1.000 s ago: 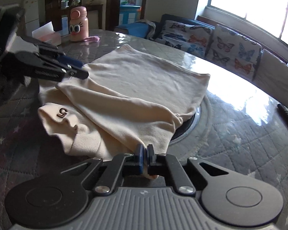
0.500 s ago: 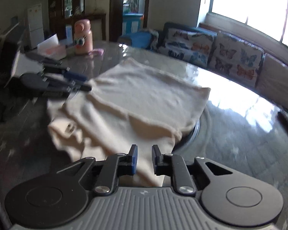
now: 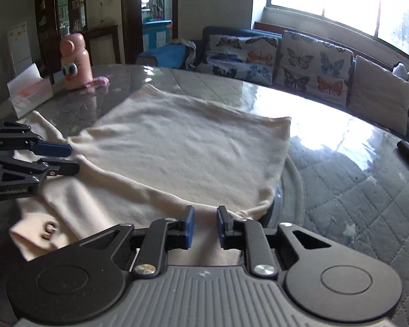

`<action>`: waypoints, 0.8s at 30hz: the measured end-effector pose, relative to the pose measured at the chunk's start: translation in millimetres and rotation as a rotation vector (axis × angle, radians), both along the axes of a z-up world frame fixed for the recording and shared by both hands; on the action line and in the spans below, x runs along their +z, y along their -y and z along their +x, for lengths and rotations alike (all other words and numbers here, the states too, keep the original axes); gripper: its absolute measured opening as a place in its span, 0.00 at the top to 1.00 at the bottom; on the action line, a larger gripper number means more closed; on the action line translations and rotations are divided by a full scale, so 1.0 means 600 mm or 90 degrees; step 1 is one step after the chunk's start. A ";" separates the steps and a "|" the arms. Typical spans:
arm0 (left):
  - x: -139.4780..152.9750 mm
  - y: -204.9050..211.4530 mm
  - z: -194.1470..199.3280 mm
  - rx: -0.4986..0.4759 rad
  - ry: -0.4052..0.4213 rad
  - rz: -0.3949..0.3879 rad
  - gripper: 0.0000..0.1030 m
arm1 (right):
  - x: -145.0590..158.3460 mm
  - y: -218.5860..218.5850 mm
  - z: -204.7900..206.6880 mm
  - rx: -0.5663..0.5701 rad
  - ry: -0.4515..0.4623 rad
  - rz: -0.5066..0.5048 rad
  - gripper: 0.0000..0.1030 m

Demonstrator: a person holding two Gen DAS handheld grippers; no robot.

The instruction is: Fold clothes

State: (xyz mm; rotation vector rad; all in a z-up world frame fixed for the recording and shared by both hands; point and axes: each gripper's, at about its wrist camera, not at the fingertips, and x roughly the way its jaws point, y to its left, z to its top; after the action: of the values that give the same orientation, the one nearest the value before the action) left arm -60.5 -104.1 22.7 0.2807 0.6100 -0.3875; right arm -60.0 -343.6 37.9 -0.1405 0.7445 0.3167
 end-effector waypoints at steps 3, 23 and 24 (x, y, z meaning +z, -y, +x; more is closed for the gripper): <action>0.004 -0.023 -0.012 0.025 0.000 -0.012 0.65 | 0.004 -0.022 -0.010 0.018 0.003 0.003 0.67; 0.021 -0.247 -0.060 0.284 0.019 -0.050 0.34 | -0.004 -0.208 -0.029 0.122 0.006 -0.015 0.62; 0.021 -0.256 -0.057 0.299 0.018 -0.052 0.34 | -0.007 -0.212 -0.028 0.124 -0.001 -0.015 0.62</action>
State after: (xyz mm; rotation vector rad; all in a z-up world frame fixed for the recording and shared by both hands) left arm -94.5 49.3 35.0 0.0585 0.6100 0.0444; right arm -76.5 -216.3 33.9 -0.2363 0.7377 0.4934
